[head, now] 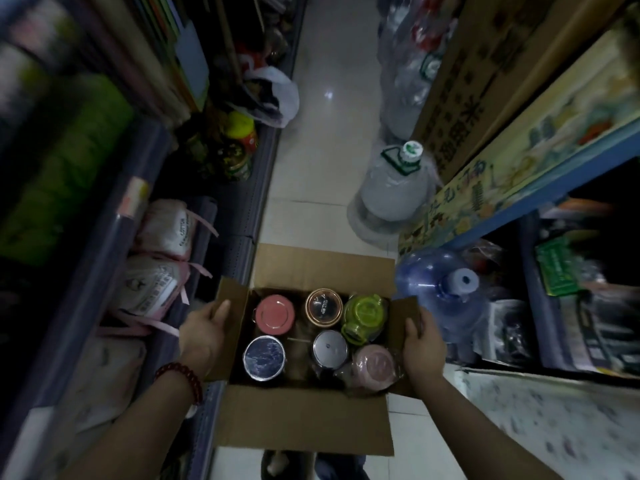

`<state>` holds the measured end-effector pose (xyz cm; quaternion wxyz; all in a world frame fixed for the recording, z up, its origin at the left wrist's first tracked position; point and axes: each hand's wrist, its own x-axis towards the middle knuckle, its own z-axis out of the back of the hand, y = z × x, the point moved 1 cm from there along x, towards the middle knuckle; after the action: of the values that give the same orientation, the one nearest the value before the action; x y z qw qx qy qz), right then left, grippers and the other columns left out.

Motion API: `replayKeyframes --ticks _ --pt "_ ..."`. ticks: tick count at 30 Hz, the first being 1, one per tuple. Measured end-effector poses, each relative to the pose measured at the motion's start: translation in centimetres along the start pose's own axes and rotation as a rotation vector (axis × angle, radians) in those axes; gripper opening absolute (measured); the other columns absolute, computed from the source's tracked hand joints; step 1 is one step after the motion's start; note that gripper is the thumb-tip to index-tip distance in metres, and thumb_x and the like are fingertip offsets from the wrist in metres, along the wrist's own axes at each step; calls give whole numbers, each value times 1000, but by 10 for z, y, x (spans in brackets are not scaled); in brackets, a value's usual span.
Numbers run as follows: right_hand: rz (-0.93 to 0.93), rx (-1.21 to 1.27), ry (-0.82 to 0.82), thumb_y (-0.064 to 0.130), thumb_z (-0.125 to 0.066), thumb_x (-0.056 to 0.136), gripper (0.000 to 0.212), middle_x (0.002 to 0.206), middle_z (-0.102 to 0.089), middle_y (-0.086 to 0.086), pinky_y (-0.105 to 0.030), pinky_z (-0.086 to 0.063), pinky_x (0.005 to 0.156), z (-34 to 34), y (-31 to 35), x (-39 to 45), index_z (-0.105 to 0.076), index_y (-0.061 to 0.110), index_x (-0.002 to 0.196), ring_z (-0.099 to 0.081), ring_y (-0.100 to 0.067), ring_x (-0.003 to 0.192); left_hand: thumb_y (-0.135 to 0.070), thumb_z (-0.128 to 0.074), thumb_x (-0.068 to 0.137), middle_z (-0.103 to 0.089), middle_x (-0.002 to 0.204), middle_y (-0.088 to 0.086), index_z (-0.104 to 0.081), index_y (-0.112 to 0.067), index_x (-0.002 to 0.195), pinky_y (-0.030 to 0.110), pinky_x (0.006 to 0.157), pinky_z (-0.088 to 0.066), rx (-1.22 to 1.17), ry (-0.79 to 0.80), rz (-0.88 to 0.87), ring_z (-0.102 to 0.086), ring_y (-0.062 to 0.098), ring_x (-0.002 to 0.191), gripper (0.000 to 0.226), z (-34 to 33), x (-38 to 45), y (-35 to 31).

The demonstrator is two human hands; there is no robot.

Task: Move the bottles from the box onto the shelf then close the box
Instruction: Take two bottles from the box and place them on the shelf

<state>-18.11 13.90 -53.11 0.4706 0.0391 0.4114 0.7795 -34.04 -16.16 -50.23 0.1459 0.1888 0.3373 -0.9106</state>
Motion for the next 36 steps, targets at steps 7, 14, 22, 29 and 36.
replayKeyframes --ticks 7,14,22,29,36 --pt "-23 -7 -121 14 -47 97 39 126 -61 -21 -39 -41 88 81 14 -81 -49 10 135 -55 -41 114 -36 -52 94 -69 97 18 -69 -11 102 36 82 -45 -27 55 -112 -62 36 98 32 30 -70 -24" --pt "-108 16 -230 18 -46 98 40 127 -59 -23 -44 -42 90 159 -5 -167 -46 10 137 -54 -42 114 -34 -51 94 -68 100 22 -69 -7 104 37 86 -46 -39 125 -192 -61 38 99 33 47 -156 -36" --pt "-171 26 -292 17 -47 97 37 124 -61 -22 -42 -41 92 226 -59 -257 -49 7 133 -54 -41 114 -36 -48 95 -67 100 20 -68 -8 98 34 79 -43 25 148 -224 -60 36 94 35 45 -263 -28" --pt "-116 75 -270 17 -44 98 42 138 -51 -19 -42 -35 105 274 -126 -333 -44 5 139 -47 -37 127 -37 -49 94 -68 100 22 -68 -7 99 41 86 -50 7 103 -235 -62 37 95 37 35 -367 24" --pt "-151 132 -256 16 -45 99 41 138 -52 -18 -39 -36 103 308 -173 -404 -44 8 139 -47 -35 127 -32 -48 96 -66 109 25 -68 -4 105 39 87 -47 -9 77 -231 -61 38 100 35 38 -454 69"
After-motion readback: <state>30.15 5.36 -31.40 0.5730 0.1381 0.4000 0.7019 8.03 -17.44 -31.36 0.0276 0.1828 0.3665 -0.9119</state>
